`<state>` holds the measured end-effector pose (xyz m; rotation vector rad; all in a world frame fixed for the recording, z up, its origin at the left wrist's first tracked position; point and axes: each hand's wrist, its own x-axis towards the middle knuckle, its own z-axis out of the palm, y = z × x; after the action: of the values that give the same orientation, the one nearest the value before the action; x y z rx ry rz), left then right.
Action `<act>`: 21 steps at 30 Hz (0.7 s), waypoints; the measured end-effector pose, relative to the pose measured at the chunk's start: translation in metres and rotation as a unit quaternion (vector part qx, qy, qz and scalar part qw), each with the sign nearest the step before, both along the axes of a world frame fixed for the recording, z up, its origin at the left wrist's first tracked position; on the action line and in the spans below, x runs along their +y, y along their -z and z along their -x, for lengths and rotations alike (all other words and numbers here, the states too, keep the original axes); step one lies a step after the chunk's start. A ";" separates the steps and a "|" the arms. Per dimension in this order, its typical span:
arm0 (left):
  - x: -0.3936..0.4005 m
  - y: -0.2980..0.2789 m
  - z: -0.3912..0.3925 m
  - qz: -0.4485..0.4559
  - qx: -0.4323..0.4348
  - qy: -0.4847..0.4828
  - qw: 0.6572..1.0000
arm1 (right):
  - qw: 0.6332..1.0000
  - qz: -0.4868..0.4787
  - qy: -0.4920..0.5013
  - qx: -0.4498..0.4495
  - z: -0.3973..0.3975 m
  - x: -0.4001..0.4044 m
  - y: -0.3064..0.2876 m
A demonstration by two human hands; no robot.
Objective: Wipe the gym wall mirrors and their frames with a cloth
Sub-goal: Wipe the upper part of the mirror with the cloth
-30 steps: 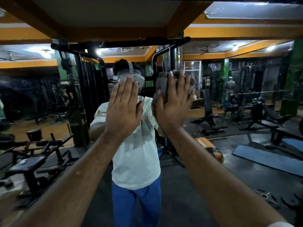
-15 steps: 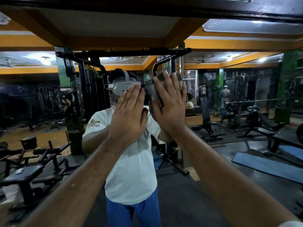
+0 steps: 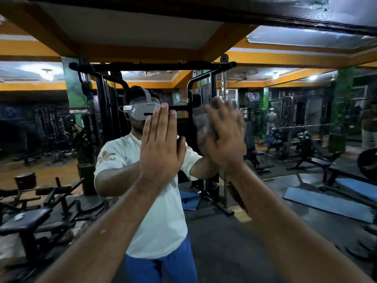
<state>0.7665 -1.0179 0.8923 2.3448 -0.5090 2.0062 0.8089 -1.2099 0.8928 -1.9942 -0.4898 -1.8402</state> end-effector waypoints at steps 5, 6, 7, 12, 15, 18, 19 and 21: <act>0.029 0.013 -0.001 0.017 -0.009 -0.033 0.999 | 0.971 -0.237 0.019 0.034 0.005 0.054 -0.012; 0.031 0.013 -0.002 0.011 -0.009 -0.033 0.999 | 0.983 -0.181 0.011 0.020 0.010 0.070 -0.006; 0.032 0.012 -0.002 0.005 -0.009 -0.029 1.000 | 0.993 -0.114 0.000 0.002 0.013 0.082 0.004; 0.045 0.019 0.002 -0.014 -0.007 -0.032 0.999 | 0.999 0.031 0.002 -0.044 0.009 0.056 0.048; 0.050 0.030 0.004 0.004 0.000 -0.050 0.999 | 0.990 -0.139 0.017 0.001 0.011 0.059 0.043; 0.050 0.030 0.004 -0.004 0.001 -0.048 0.999 | 0.989 -0.147 -0.002 0.021 0.020 0.088 0.037; 0.050 0.030 0.005 -0.005 0.002 -0.046 0.999 | 0.996 -0.088 -0.007 0.008 0.020 0.092 0.042; 0.052 0.031 0.007 -0.009 0.013 -0.047 0.999 | 0.999 0.033 -0.012 -0.023 0.018 0.084 0.050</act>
<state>0.7599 -0.9655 0.8617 2.4464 -0.4263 2.0143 0.7904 -1.1259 0.8425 -1.9843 -0.5935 -1.8808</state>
